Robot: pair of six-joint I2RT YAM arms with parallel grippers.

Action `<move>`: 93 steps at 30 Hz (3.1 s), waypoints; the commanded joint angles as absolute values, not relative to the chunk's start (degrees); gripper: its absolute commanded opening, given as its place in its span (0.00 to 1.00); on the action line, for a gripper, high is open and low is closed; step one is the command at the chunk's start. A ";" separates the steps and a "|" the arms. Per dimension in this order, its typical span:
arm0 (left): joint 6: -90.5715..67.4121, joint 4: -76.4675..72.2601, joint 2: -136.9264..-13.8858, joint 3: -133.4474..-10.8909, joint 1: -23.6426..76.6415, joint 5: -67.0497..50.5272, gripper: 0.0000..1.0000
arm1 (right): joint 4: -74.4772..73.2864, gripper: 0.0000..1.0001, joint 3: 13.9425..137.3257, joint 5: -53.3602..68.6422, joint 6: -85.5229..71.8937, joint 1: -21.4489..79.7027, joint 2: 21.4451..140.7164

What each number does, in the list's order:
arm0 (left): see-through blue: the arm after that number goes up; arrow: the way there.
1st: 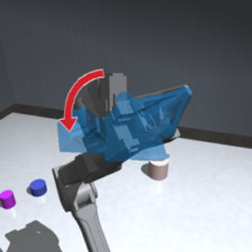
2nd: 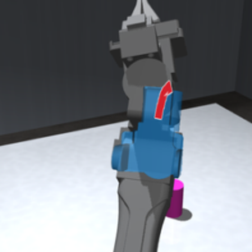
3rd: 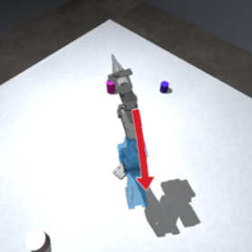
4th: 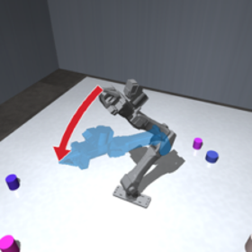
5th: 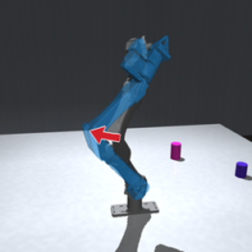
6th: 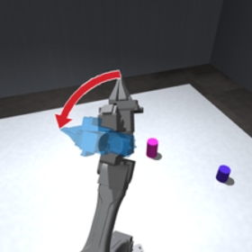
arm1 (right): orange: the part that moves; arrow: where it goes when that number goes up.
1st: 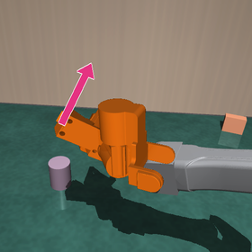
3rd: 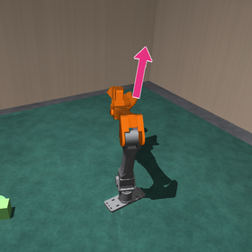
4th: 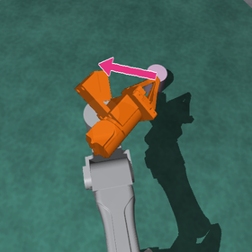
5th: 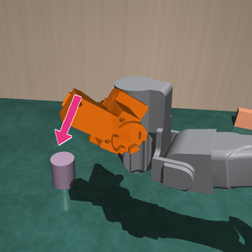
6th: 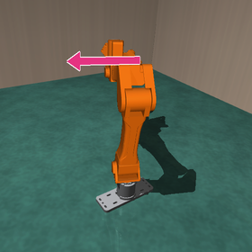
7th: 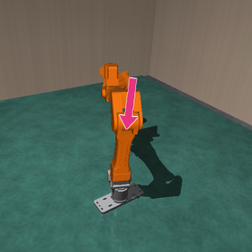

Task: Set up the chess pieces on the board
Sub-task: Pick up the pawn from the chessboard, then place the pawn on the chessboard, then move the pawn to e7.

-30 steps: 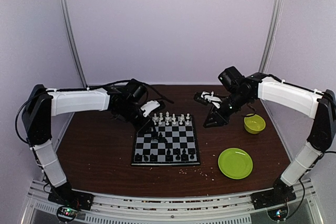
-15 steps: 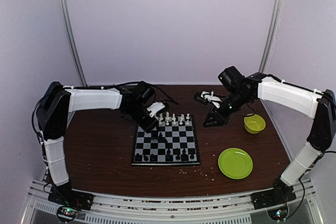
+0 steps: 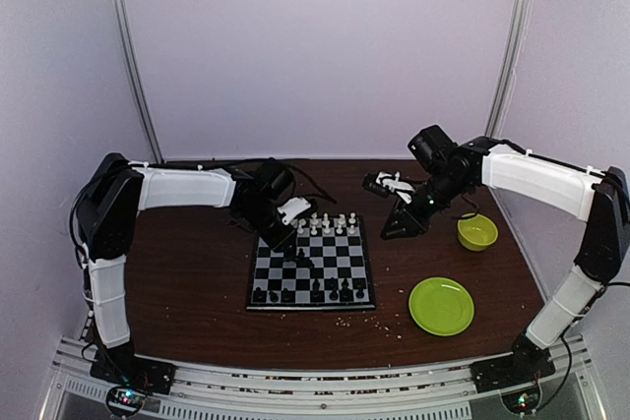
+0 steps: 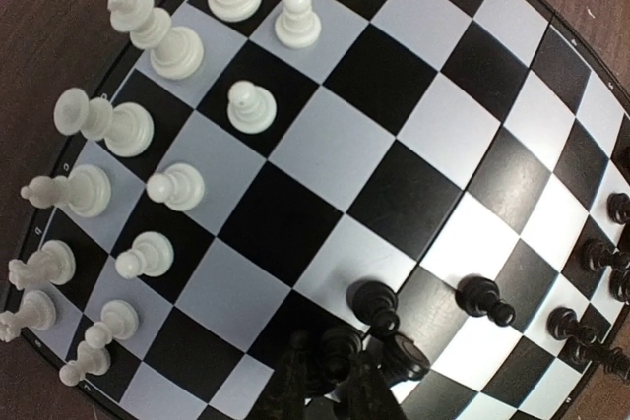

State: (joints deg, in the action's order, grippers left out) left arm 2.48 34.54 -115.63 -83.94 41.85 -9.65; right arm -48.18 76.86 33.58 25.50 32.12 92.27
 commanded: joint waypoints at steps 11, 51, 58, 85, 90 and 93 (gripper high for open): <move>2.91 33.90 -114.98 -86.33 42.45 -8.61 0.09 | -48.47 0.25 76.98 33.49 25.75 31.99 93.44; 0.44 35.24 -108.95 -77.61 50.43 -15.08 0.08 | -48.95 0.25 77.26 34.43 25.49 31.99 94.12; 0.00 34.32 -109.88 -78.36 50.45 -12.43 0.21 | -48.96 0.25 77.26 34.61 25.48 31.99 94.34; -0.09 32.66 -114.43 -81.22 50.52 -12.93 0.15 | -49.26 0.25 77.34 34.27 25.76 31.99 94.75; -0.06 33.37 -111.84 -79.22 50.54 -12.85 0.10 | -49.35 0.25 77.34 34.28 25.75 31.99 94.81; -0.21 33.57 -109.82 -77.28 50.61 -12.94 0.09 | -49.39 0.25 77.39 34.32 25.82 31.99 94.88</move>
